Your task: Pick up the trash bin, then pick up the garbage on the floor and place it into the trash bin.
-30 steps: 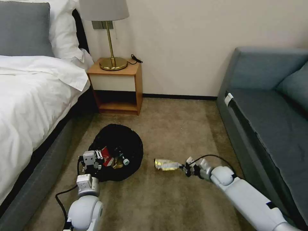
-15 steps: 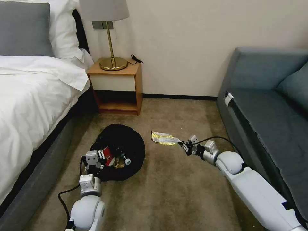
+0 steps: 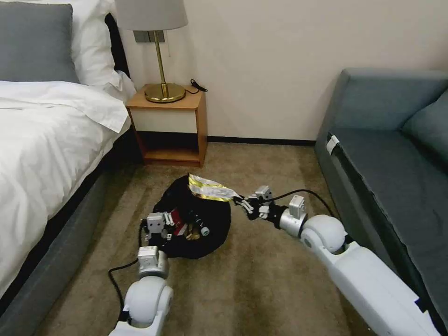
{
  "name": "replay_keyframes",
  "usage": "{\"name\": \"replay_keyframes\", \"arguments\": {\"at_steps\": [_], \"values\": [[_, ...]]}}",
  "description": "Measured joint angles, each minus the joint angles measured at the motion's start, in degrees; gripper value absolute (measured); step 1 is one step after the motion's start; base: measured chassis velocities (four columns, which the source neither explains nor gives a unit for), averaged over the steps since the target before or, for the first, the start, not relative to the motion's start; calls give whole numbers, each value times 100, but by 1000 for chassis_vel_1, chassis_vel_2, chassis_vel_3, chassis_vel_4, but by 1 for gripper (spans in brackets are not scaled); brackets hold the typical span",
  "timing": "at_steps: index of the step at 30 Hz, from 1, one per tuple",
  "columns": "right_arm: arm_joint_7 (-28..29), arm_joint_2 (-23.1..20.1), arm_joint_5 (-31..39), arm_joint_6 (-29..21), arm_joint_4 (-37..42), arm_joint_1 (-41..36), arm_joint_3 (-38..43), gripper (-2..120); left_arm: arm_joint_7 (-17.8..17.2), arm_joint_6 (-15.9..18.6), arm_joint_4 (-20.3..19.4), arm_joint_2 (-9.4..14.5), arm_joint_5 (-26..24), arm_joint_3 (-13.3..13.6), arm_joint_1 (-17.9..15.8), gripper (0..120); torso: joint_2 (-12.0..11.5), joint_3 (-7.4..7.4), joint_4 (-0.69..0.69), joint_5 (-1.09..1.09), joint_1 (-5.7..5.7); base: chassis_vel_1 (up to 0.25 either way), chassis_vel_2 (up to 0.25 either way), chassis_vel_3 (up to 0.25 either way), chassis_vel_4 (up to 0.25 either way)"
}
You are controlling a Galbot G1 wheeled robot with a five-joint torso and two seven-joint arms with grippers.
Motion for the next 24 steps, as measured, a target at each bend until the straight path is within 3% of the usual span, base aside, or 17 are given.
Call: {"name": "replay_keyframes", "arguments": {"at_steps": [7, 11, 24], "values": [[-18, 177, 164, 110, -214, 18, -127, 0, 44, -98, 109, -128, -42, 202, -74, 4, 0, 0, 0, 0, 0, 0, 0, 0, 0], [-25, 321, 124, 202, -736, 92, -284, 0, 85, -130, 115, -176, -54, 286, -76, 4, 0, 0, 0, 0, 0, 0, 0, 0, 0], [53, 399, -594, 694, -1585, 69, -456, -1, 94, -160, 8, -126, -166, 131, -25, 4, 0, 0, 0, 0, 0, 0, 0, 0, 0]]}}
